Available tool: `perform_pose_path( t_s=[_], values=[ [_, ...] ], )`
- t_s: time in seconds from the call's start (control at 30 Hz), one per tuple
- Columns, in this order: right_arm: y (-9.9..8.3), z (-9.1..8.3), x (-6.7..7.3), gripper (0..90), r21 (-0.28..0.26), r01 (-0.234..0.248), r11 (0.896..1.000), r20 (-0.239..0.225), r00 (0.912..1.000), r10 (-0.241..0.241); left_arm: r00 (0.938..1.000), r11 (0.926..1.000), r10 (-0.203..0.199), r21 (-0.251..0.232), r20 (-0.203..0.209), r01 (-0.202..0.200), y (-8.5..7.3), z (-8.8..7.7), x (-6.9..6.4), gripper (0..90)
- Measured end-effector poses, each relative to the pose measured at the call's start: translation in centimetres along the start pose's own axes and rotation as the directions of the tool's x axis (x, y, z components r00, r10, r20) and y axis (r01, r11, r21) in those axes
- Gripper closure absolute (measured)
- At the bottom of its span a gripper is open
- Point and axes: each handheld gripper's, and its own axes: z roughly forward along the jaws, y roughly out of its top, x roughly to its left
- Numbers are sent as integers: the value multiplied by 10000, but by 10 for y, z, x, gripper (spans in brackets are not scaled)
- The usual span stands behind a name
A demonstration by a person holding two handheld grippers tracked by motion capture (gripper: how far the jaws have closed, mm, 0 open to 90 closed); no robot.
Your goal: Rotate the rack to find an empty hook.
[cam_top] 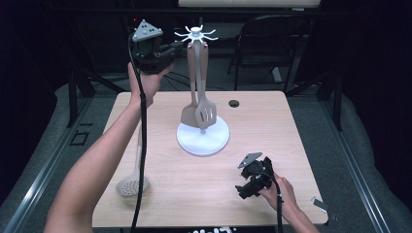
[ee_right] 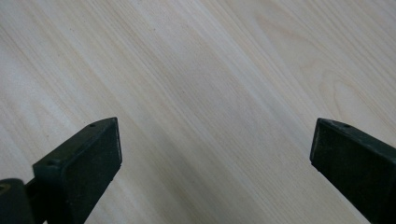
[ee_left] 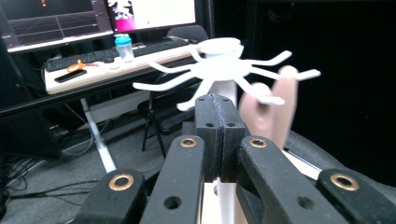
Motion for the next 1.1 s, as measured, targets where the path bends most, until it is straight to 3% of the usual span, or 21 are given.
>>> perform_pose_path(
  t_s=[0.27, 0.63, 0.8, 1.07, 1.1],
  values=[
    [0, 0, 0, 17, 91, 61, 9999, 8, 10000, -61, 9993, 10000, 1, 45, -373, 1, 3, 6, 4, 899],
    [0, 1, 1, 18, 101, 109, 9999, -8, 9999, -109, 9991, 9999, -25, 128, -432, 31, 4, 13, 12, 899],
    [0, 1, 1, 18, 158, 74, 9998, 13, 10000, -75, 9992, 9994, -319, -172, -236, 315, 3, 2, 15, 899],
    [1, 0, 2, 19, 190, 137, 9997, 16, 9999, -137, 9999, 9993, 5, -385, 139, 1, 3, -20, 8, 899],
    [1, 2, 4, 19, -32, -48, 10000, -20, 10000, 48, 9998, 9990, 60, -433, 197, -51, 3, -21, 6, 899]
  ],
)
